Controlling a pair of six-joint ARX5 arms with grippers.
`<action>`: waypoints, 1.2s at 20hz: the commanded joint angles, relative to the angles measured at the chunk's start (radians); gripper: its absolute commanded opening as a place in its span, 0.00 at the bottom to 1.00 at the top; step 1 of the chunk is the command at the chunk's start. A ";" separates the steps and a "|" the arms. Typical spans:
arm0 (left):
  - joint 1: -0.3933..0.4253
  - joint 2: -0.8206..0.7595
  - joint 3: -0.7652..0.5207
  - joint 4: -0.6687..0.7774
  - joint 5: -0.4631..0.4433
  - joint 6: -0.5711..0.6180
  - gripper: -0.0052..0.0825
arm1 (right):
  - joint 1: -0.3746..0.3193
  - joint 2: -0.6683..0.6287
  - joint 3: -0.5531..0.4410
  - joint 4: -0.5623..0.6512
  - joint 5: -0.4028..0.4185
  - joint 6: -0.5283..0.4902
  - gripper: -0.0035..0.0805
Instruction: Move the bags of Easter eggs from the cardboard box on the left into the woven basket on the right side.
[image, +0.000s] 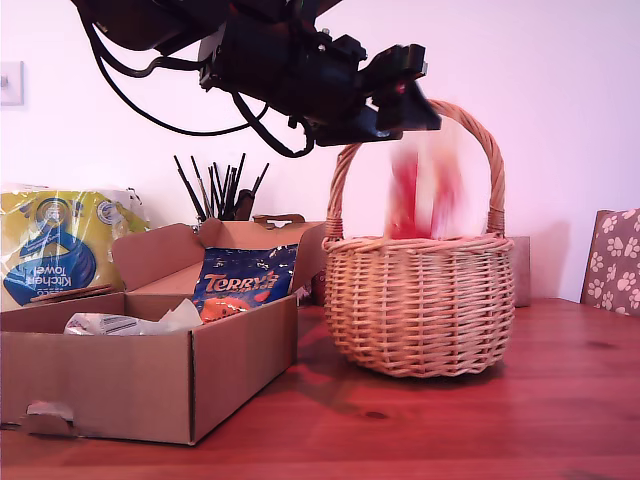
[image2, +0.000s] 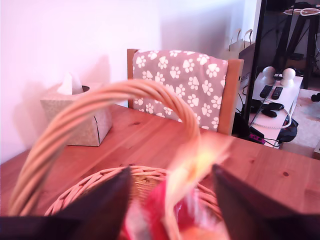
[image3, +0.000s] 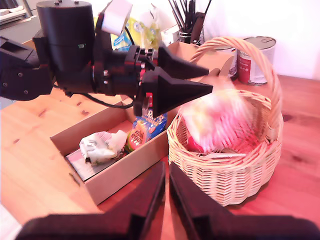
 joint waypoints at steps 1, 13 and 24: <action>-0.003 0.015 -0.008 -0.002 0.001 0.008 0.79 | -0.002 0.000 -0.007 -0.006 -0.001 0.001 0.03; 0.019 -0.296 -0.008 -0.598 -0.105 0.056 0.04 | -0.002 0.000 -0.007 -0.051 -0.001 0.001 0.03; 0.167 -0.359 -0.008 -1.086 -0.156 0.052 0.04 | -0.002 0.000 -0.007 -0.054 -0.001 0.001 0.03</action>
